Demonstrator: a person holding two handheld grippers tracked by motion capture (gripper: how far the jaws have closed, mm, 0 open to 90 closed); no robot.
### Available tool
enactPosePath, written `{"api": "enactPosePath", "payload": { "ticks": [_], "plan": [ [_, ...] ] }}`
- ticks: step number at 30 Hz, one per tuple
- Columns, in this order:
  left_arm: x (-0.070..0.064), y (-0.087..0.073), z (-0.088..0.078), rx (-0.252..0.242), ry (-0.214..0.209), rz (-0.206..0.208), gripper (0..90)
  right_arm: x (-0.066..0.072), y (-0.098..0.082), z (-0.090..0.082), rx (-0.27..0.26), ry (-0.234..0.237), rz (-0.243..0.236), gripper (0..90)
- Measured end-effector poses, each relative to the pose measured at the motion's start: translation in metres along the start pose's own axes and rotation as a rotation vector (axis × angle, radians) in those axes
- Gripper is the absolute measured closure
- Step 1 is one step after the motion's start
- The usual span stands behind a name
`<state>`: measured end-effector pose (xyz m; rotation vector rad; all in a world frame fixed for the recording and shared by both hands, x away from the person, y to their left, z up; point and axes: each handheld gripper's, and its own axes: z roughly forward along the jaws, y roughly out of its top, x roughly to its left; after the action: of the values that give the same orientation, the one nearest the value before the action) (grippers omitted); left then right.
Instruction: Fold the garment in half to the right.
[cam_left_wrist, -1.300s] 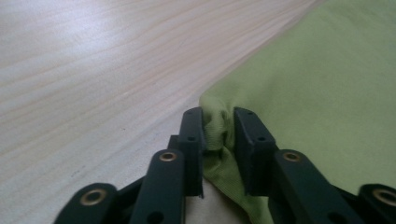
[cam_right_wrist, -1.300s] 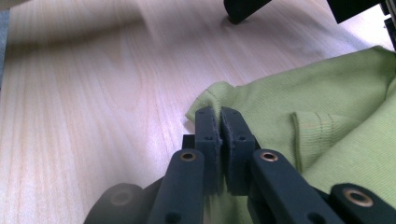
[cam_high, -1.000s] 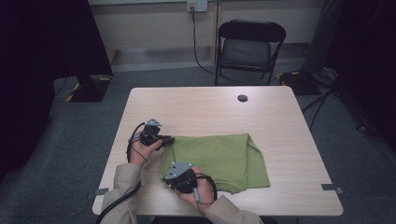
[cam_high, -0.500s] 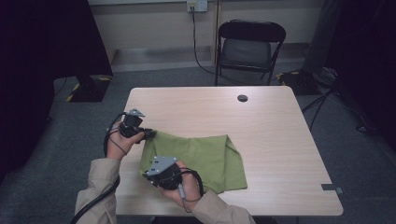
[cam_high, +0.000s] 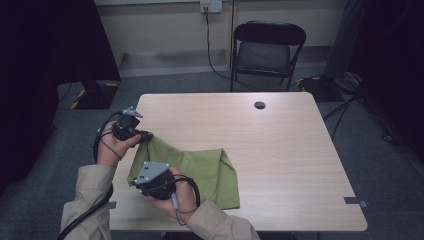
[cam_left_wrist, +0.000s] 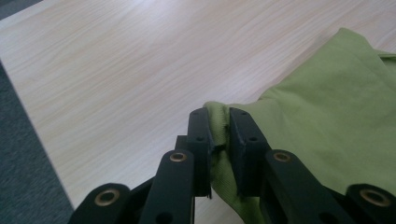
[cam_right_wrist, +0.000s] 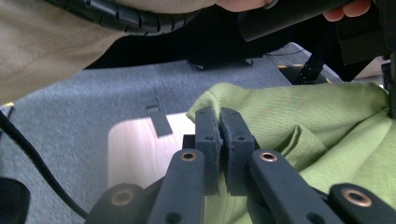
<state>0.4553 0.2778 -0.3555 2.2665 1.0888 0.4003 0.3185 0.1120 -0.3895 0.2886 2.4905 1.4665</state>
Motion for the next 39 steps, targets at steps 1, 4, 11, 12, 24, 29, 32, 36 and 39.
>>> {"api": "enactPosePath", "payload": {
  "ticks": [1,4,11,12,24,29,32,36,39],
  "plan": [
    [0.000,0.002,-0.002,0.004,0.006,0.005,79.5,-0.001,0.001,-0.001,-0.006,-0.001,0.001,86.4],
    [-0.002,0.006,-0.004,0.006,0.001,0.006,79.5,-0.002,0.001,-0.004,-0.010,0.001,0.005,86.4],
    [-0.017,0.022,0.004,0.001,-0.030,0.008,79.6,-0.009,-0.009,-0.020,-0.018,0.001,0.027,86.4],
    [-0.020,0.025,0.005,0.001,-0.034,0.011,79.6,-0.011,-0.010,-0.023,-0.019,-0.001,0.028,86.4],
    [-0.061,0.070,0.019,0.039,-0.062,0.075,79.5,-0.027,-0.029,-0.069,-0.030,-0.032,0.043,86.4],
    [-0.075,0.084,0.029,0.064,-0.074,0.093,79.5,-0.035,-0.044,-0.089,-0.034,-0.053,0.072,86.3],
    [-0.084,0.091,0.038,0.080,-0.083,0.102,79.6,-0.040,-0.053,-0.100,-0.040,-0.058,0.091,86.3],
    [-0.096,0.098,0.052,0.101,-0.100,0.113,79.5,-0.044,-0.068,-0.111,-0.038,-0.067,0.125,86.2],
    [-0.105,0.104,0.062,0.118,-0.107,0.128,79.4,-0.048,-0.081,-0.119,-0.041,-0.075,0.145,86.1]
  ]
}}
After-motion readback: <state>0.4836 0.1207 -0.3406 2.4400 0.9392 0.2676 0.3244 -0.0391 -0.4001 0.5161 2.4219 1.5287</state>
